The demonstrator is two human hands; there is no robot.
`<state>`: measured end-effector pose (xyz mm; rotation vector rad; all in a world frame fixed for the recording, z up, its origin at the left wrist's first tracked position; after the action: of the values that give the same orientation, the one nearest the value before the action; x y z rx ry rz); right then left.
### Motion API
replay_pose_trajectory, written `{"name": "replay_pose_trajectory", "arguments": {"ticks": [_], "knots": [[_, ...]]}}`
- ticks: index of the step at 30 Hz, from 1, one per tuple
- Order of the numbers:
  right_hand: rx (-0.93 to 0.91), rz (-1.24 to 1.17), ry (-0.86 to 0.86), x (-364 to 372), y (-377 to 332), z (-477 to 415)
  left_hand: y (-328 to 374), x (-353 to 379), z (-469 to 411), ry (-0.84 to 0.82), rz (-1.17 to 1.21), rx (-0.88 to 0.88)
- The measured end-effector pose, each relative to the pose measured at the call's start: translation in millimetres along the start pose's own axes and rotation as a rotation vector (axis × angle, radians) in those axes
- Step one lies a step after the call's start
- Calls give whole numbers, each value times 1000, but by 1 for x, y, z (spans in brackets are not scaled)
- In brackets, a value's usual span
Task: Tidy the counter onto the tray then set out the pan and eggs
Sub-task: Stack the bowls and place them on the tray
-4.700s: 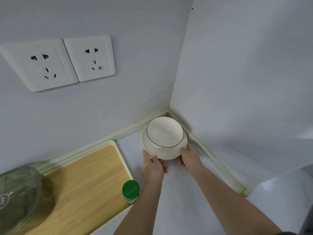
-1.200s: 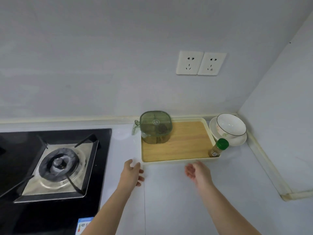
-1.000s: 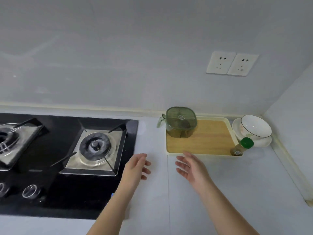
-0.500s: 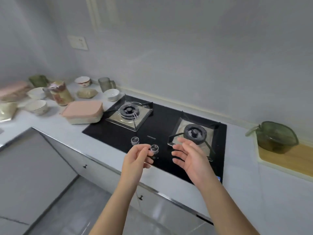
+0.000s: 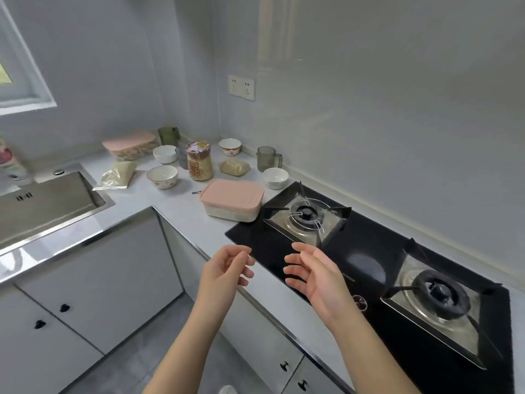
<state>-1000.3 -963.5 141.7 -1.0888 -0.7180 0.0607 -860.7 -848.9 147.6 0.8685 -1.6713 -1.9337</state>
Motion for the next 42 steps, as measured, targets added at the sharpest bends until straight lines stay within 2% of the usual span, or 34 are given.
{"name": "replay_pose_trajectory", "arguments": {"ticks": [9,12,19,25,33,42], "knots": [[109,-2,-162,144,54,-147,-21,-128,-137,172,-27,-32],[137,33,-229,201,68,-189,-27,-174,-171,277,15,-47],[194,100,-316,303,112,-240,-54,-265,-228,389,62,-104],[129,113,-262,373,139,-277,-59,-336,-292,313,59,-88],[98,116,-163,407,155,-330,-70,-363,-375,218,63,-98],[202,258,-181,411,177,-399,-93,-372,-419,338,71,-178]]}}
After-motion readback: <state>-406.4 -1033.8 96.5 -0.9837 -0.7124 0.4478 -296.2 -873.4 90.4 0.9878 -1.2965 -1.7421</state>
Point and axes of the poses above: each hand's wrist, its own z-axis away from the middle knuckle, its own x-axis out of the palm, y = z × x, the point moved 3 cm from there along -z, towards the middle knuckle, and after that the axes turned 13 degrees about -z, right-handed, at the moved point
